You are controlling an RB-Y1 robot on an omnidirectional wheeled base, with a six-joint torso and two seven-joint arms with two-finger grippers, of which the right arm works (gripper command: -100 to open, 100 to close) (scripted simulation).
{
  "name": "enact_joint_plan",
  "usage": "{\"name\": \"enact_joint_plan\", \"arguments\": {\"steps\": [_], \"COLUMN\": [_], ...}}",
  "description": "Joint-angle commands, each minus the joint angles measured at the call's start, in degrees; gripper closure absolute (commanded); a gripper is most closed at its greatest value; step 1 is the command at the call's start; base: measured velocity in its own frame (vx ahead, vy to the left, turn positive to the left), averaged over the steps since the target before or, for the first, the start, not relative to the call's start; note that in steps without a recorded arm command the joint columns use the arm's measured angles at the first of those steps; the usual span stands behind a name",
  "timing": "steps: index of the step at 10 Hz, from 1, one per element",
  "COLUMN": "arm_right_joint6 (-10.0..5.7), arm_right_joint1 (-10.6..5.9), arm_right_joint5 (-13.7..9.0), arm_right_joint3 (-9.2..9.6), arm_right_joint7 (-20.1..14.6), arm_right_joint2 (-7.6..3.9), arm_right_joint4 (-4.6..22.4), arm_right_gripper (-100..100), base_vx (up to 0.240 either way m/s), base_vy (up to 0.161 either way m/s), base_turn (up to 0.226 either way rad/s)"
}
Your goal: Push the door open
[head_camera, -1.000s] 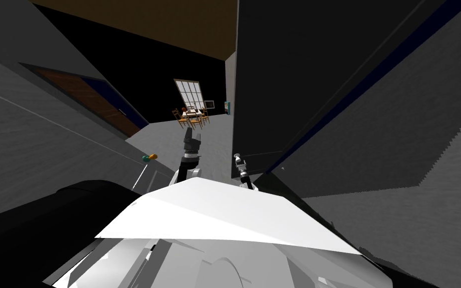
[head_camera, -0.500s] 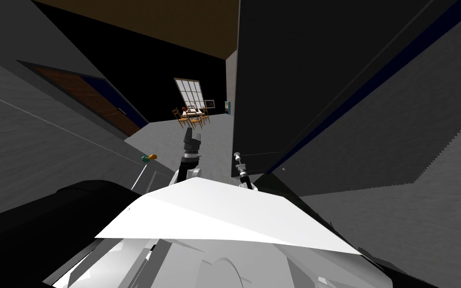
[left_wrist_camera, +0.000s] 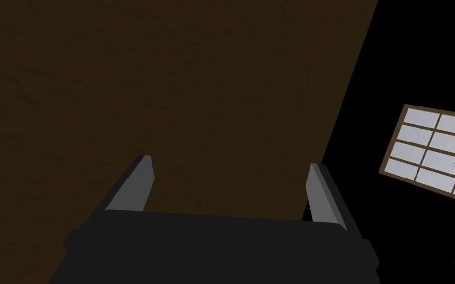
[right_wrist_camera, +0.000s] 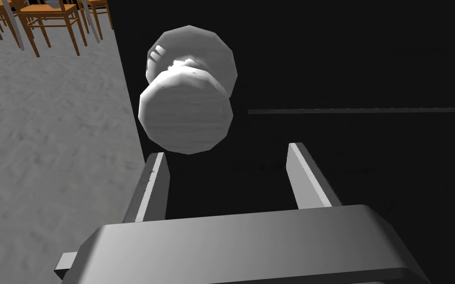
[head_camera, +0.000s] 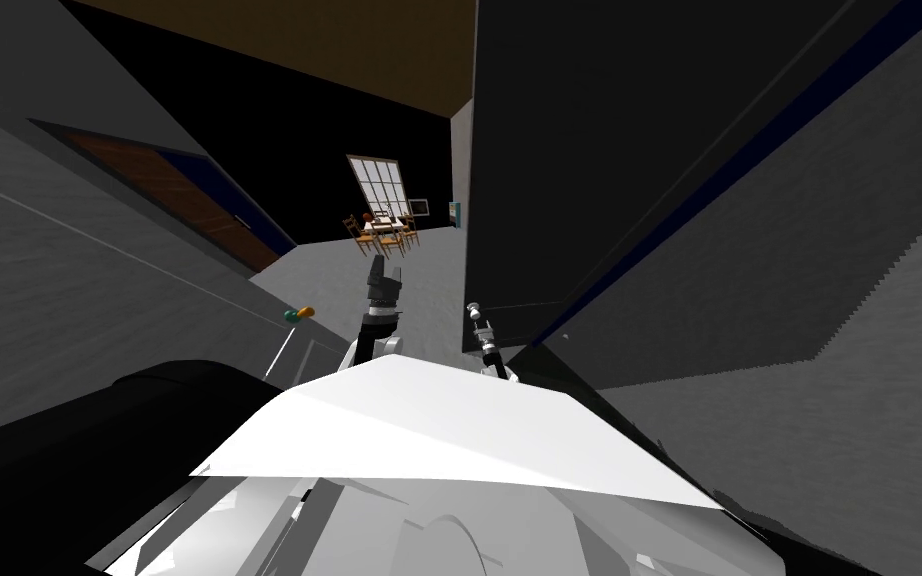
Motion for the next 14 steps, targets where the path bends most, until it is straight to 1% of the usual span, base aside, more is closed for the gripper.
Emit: {"name": "enact_joint_plan", "arguments": {"steps": [1,2,3,4,5,6,7,8,9,10,12,13,14], "arm_right_joint6": [1.15,1.38,1.44,1.60,1.64,1.69,1.89,1.71,1.71,1.48,1.22,1.05,0.88], "arm_right_joint1": [1.47,1.54,1.55,1.60,1.61,1.63,1.76,1.79,1.79,1.79,1.79,1.79,1.79], "arm_right_joint5": [0.1,-0.1,-0.1,-0.2,-0.2,-0.2,-0.2,-0.3,-0.3,-0.3,-0.4,-0.4,-0.5], "arm_right_joint3": [0.19,0.28,0.30,0.36,0.37,0.39,0.36,0.25,0.25,0.14,0.03,-0.05,-0.13], "arm_right_joint7": [0.1,-0.1,-0.1,-0.3,-0.3,-0.4,-0.3,-0.3,-0.3,-0.3,-0.3,-0.3,-0.3], "arm_right_joint2": [-1.30,-1.94,-1.67,-0.06,0.62,1.77,1.01,-0.83,-0.83,-1.73,-2.13,-2.07,-1.74], "arm_right_joint4": [-2.8,-3.0,-3.0,-3.2,-3.2,-3.2,-3.6,-3.6,-3.6,-3.5,-3.4,-3.3,-3.3], "arm_right_gripper": [-100,-100,-100,-100,-100,-100,-100,-100,-100,-100,-100,-100,-100], "base_vx": [-0.069,-0.166,-0.203,-0.207,-0.167,-0.123,-0.056,0.085,0.125,0.160,0.188,0.193,0.169], "base_vy": [-0.024,-0.042,-0.032,-0.044,-0.065,-0.041,-0.012,0.025,0.039,0.065,0.072,0.073,0.076], "base_turn": [-0.001,-0.045,-0.032,-0.035,-0.024,-0.006,0.001,0.031,0.012,0.022,0.019,0.028,0.024]}}
